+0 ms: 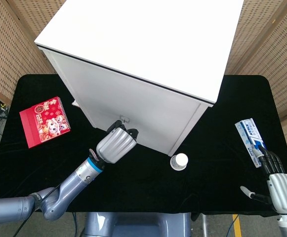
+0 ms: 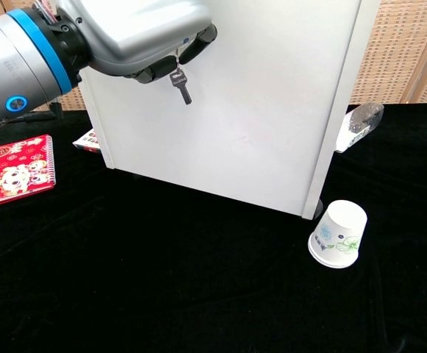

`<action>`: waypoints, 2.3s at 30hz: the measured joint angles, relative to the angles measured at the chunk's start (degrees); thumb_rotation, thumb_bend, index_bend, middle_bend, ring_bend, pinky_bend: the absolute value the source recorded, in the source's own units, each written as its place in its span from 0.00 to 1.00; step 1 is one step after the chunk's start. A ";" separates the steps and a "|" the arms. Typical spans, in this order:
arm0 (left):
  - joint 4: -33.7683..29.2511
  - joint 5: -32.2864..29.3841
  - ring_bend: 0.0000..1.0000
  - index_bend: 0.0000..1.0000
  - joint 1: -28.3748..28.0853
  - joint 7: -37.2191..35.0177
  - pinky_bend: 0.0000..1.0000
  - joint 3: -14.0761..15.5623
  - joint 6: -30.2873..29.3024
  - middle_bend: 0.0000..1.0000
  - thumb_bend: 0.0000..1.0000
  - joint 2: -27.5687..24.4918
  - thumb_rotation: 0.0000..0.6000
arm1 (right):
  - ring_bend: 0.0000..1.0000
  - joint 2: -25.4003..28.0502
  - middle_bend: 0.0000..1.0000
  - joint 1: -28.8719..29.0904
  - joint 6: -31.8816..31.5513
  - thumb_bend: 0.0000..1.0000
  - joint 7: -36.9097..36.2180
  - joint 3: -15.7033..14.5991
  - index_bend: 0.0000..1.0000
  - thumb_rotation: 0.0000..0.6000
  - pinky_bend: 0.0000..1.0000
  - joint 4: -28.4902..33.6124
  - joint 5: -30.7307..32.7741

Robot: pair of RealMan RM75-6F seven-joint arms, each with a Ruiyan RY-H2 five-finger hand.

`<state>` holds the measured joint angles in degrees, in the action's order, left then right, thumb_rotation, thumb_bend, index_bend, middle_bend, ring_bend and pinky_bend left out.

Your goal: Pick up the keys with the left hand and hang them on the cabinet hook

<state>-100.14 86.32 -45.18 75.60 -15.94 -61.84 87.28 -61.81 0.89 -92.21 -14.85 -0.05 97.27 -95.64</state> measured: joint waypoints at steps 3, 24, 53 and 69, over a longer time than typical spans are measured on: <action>0.16 -0.54 0.88 0.59 -0.18 -0.03 0.79 0.07 -0.48 0.95 0.48 -0.38 1.00 | 0.00 -0.05 0.00 0.01 0.07 0.11 0.11 -0.03 0.00 1.00 0.00 0.02 -0.03; 1.53 -2.62 0.88 0.59 -2.61 0.07 0.79 0.92 -2.41 0.95 0.48 -0.95 1.00 | 0.00 -0.13 0.00 0.12 0.36 0.11 0.06 -0.01 0.00 1.00 0.00 0.02 0.07; 2.25 -2.95 0.88 0.59 -5.19 1.24 0.79 2.52 -4.46 0.95 0.38 -0.03 1.00 | 0.00 -0.06 0.00 0.06 0.18 0.11 -0.03 -0.11 0.00 1.00 0.00 0.16 -0.25; 2.34 -3.57 0.88 0.59 -5.65 2.16 0.79 2.90 -5.19 0.95 0.31 -0.05 1.00 | 0.00 0.03 0.00 0.04 0.08 0.11 -0.32 -0.08 0.00 1.00 0.00 0.16 -0.24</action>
<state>-97.80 82.75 -50.84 77.76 -13.04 -67.03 87.23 -61.77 0.93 -92.12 -15.16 -0.13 97.43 -95.89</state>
